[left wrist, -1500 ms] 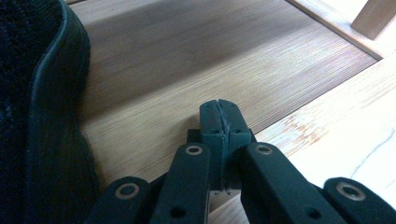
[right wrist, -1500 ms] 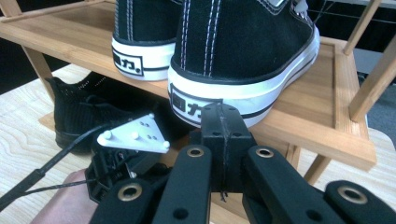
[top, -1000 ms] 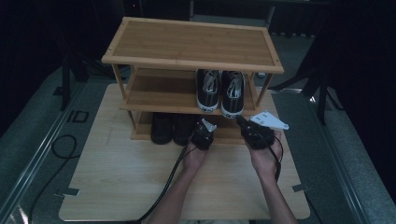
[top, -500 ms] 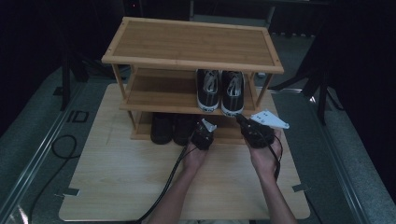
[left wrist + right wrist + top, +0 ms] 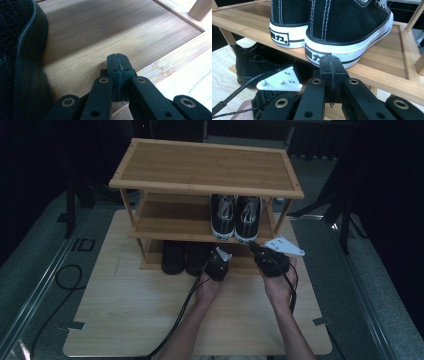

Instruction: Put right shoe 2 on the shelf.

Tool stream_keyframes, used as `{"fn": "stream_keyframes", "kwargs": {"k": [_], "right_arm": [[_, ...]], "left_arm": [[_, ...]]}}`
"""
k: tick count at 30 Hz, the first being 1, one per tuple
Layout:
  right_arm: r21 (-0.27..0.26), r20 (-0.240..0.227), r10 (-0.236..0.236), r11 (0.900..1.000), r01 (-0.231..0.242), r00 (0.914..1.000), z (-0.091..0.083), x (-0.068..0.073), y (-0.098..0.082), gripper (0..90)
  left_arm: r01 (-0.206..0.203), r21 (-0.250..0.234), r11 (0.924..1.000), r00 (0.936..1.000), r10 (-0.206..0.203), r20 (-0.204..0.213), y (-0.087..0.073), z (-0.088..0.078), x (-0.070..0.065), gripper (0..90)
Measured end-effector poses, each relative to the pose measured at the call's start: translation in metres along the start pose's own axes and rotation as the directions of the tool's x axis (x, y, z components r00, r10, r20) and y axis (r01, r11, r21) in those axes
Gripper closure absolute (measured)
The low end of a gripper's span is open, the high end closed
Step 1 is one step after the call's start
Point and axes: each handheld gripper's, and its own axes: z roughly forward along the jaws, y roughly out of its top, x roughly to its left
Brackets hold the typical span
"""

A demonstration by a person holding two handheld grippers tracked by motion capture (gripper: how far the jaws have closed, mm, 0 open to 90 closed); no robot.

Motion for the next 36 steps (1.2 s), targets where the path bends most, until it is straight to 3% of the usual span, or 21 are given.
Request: {"fn": "stream_keyframes", "kwargs": {"k": [3,6,9,24,27,36], "right_arm": [[-0.003,0.011,-0.016,1.000,0.016,0.9998,0.000,0.001,0.001,90.0],[-0.006,-0.004,0.012,1.000,-0.012,0.9999,0.000,-0.003,0.002,90.0],[0.002,0.001,-0.015,1.000,0.015,0.9999,0.005,-0.002,0.000,90.0],[0.005,-0.010,0.006,1.000,-0.006,0.9999,0.009,-0.004,0.002,89.8],[0.007,-0.019,0.002,1.000,-0.001,0.9998,0.008,-0.003,0.002,83.2],[0.005,-0.010,0.002,1.000,-0.002,0.9999,-0.007,-0.005,-0.012,77.8]], "left_arm": [[0.000,-0.001,1.0000,1.0000,0.000,-0.001,0.000,0.000,0.000,90.0],[0.000,-0.002,1.0000,1.0000,0.000,-0.002,0.000,0.000,0.000,90.0],[-0.001,0.000,1.0000,1.0000,0.001,0.000,0.000,0.000,0.000,90.0],[0.001,-0.001,1.0000,1.0000,-0.001,-0.002,0.000,0.000,0.000,90.0],[-0.001,0.000,1.0000,1.0000,0.001,-0.006,0.000,0.000,0.000,90.0],[-0.005,0.000,1.0000,1.0000,0.005,-0.005,0.000,0.000,-0.001,90.0]]}}
